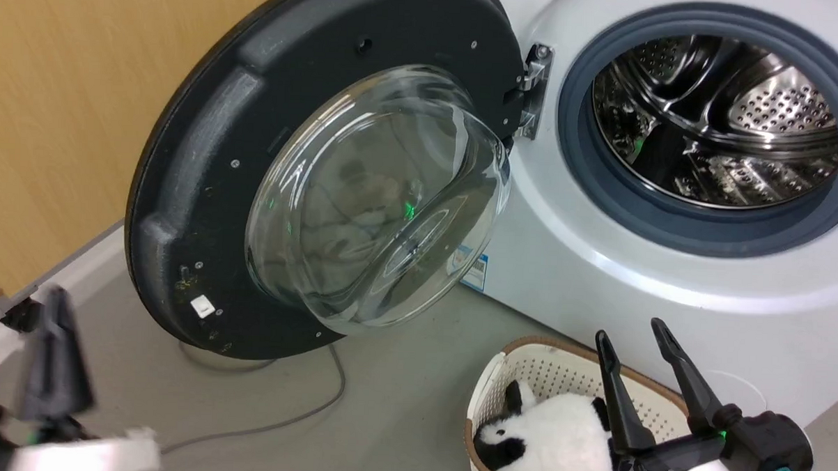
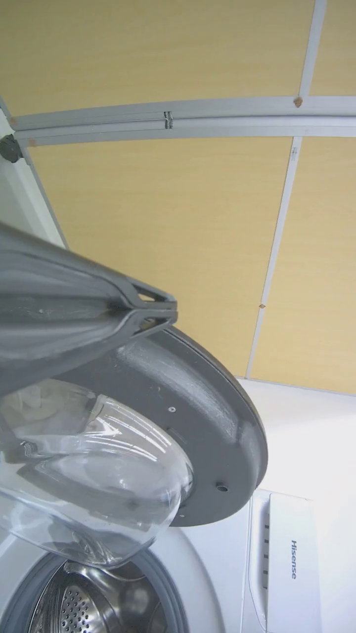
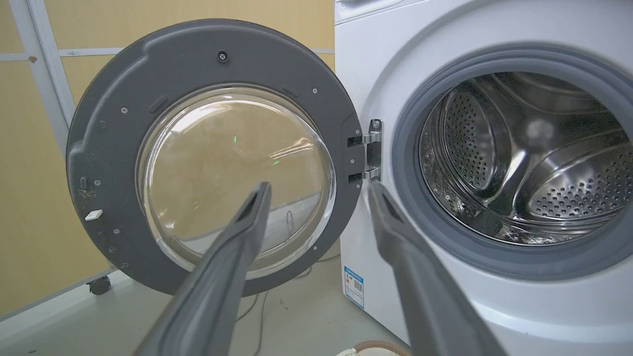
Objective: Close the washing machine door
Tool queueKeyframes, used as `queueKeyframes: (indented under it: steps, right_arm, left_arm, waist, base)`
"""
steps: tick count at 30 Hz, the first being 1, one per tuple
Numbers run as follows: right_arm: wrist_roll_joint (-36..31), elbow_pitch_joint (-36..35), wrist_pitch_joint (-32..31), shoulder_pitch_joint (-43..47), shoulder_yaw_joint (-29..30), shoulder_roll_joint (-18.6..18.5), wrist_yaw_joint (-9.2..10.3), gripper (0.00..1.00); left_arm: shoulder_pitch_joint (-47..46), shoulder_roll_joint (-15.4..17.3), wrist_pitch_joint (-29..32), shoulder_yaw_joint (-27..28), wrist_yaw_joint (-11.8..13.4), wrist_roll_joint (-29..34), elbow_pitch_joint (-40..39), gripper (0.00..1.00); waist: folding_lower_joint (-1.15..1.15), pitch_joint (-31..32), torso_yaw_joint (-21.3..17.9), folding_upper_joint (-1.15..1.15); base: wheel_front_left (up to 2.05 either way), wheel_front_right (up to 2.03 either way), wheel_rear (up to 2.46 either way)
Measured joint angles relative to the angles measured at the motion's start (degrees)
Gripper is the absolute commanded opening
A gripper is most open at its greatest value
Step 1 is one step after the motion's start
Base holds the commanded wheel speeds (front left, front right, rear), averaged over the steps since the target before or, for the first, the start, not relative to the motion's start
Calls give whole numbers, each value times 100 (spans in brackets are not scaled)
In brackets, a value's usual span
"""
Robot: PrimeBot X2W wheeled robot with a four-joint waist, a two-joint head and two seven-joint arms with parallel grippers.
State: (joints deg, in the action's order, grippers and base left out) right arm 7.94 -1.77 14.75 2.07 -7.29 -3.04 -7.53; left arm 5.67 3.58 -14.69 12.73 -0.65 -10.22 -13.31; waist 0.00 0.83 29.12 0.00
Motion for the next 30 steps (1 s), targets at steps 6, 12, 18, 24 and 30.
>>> queueKeyframes:
  steps: [6,12,18,24,30]
  right_arm:
    - [-112,-112,0,35,48,2,0,100]
    - [-355,-129,0,-14,38,2,0,100]
    - [-398,-132,0,-151,-44,-2,0,100]
    - [-397,-125,0,-285,-101,-37,0,100]
    - [-396,-119,0,-287,-138,-55,0,100]
  left_arm:
    - [-804,622,-7,656,-420,-380,352,0]
    - [-1998,1580,298,645,-613,-1113,1616,0]
    - [-3047,2235,1116,1016,-656,-2297,2908,0]
    - [-3825,2468,2804,1580,-558,-3912,4329,0]
    - [-4159,2401,4715,2033,-203,-5281,5188,0]
  waist:
    - [0,-188,-75,0]
    - [1,-511,-220,0]
    - [0,-753,-474,0]
    - [0,-923,-749,0]
    - [1,-973,-900,0]
  base:
    - [0,0,0]
    - [0,0,0]
    - [0,0,0]
    - [0,0,0]
    - [0,0,0]
